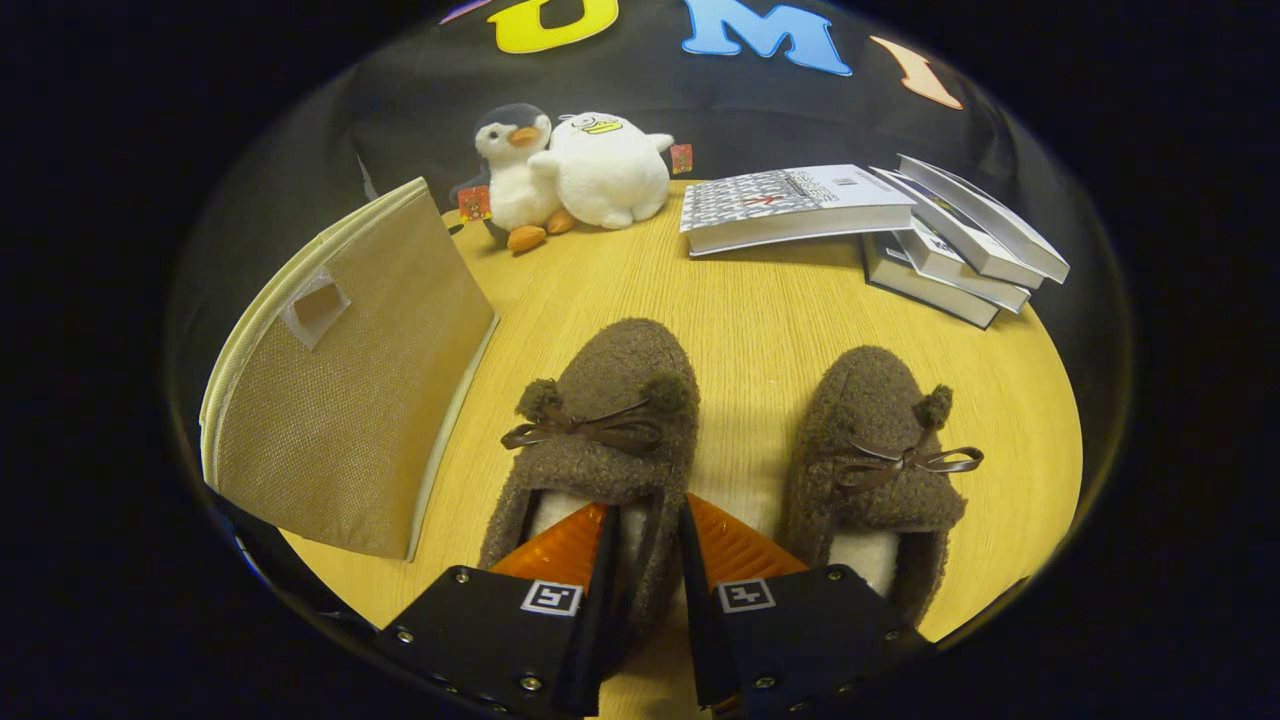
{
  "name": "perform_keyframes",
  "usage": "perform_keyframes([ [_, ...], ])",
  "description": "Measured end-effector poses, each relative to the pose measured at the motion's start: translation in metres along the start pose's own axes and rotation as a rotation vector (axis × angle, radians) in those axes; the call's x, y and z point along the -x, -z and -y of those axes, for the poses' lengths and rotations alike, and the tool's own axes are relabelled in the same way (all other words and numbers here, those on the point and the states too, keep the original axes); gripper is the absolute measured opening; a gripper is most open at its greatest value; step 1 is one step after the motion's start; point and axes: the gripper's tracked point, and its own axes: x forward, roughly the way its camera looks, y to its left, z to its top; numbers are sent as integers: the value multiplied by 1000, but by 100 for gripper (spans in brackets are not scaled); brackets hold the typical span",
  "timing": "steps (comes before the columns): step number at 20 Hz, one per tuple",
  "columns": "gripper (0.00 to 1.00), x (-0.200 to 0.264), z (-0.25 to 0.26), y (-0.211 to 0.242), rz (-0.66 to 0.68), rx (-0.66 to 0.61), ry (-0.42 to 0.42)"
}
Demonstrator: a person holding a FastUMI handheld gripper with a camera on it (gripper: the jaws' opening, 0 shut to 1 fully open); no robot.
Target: Open the storage box then place both shoes into the box .Put the left shoe in first, then the right shoe, with the right side of both shoes facing outward in a uniform manner.
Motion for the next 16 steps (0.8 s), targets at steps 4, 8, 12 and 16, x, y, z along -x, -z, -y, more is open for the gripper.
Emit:
perform_keyframes([
  [4,2,-1,-8,-2,-26,-104,-25],
  [8,2,16,-13,-10,-29,-180,-34],
  [12,2,39,-25,-32,-3,-253,-70],
  [16,2,66,-39,-60,22,-314,-96],
])
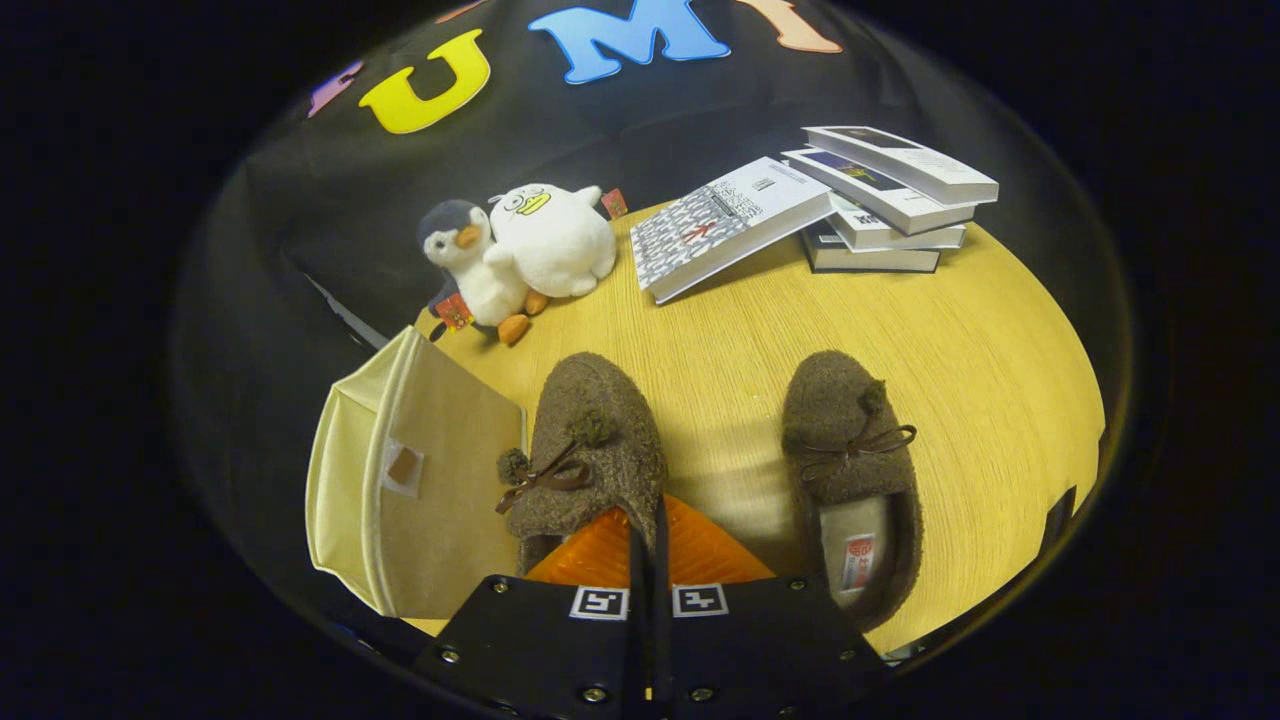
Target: Open the storage box then place both shoes into the box .Put the left shoe in first, then the right shoe, with the right side of both shoes facing outward in a uniform manner.
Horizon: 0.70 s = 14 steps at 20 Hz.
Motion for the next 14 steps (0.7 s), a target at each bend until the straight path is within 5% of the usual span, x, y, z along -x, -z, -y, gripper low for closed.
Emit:
perform_keyframes([
  [14,2,33,-137,-45,89,-11,-151],
])
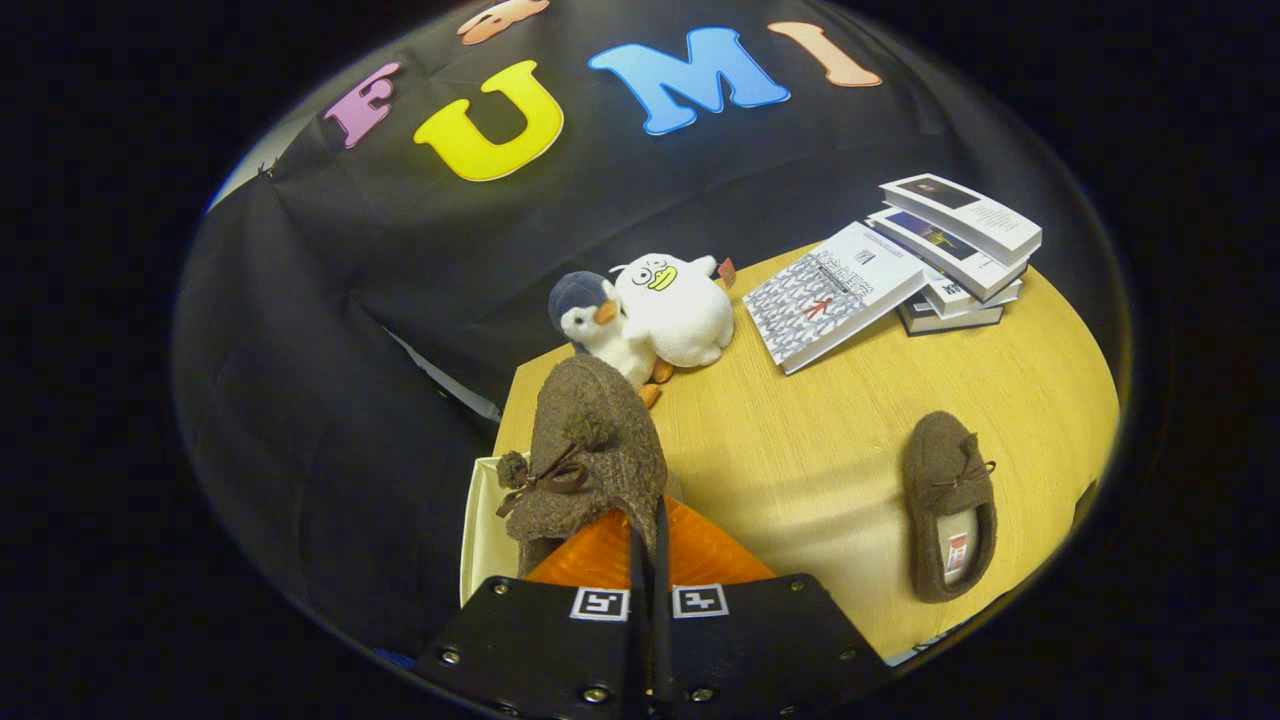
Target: Open the storage box then place both shoes into the box .Put the left shoe in first, then the right shoe, with the right side of both shoes facing outward in a uniform manner.
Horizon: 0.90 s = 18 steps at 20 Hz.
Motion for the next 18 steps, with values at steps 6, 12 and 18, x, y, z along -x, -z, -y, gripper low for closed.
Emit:
perform_keyframes([
  [6,2,-29,-52,28,-50,2,-50],
  [12,2,-54,-87,59,-92,-16,-65],
  [18,2,-74,-102,79,-104,-18,-46],
])
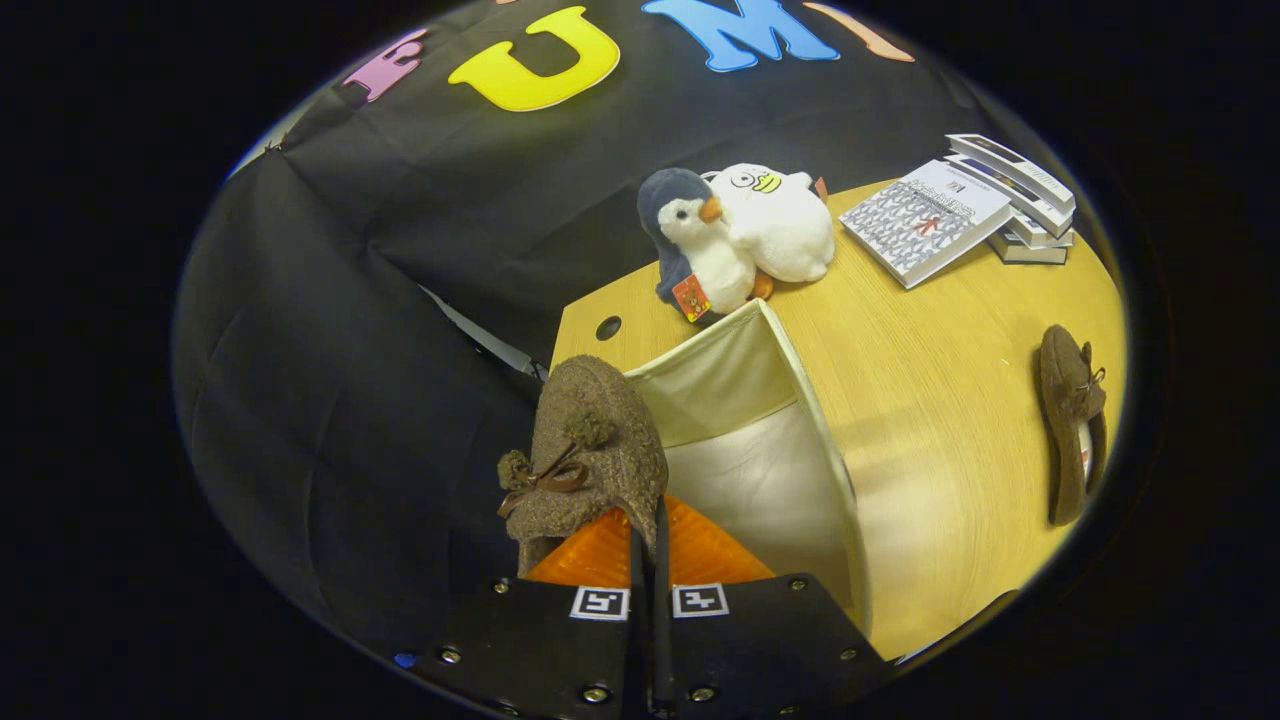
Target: Open the storage box then place both shoes into the box .Put the left shoe in first, then the right shoe, with the right side of both shoes facing outward in a uniform manner.
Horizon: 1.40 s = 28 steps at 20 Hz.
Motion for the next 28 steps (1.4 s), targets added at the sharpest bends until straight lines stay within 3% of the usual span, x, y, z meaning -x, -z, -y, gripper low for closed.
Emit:
perform_keyframes([
  [2,2,-3,-2,4,-14,6,-1],
  [4,8,-2,-12,7,-25,2,-41],
  [6,32,-2,-14,14,-43,31,-45],
  [8,37,2,-14,14,-39,70,-63],
  [10,98,16,-12,8,-22,114,-58],
  [16,98,63,14,-29,93,239,-70],
  [24,97,124,117,-76,221,278,32],
  [28,97,150,179,-92,260,313,124],
])
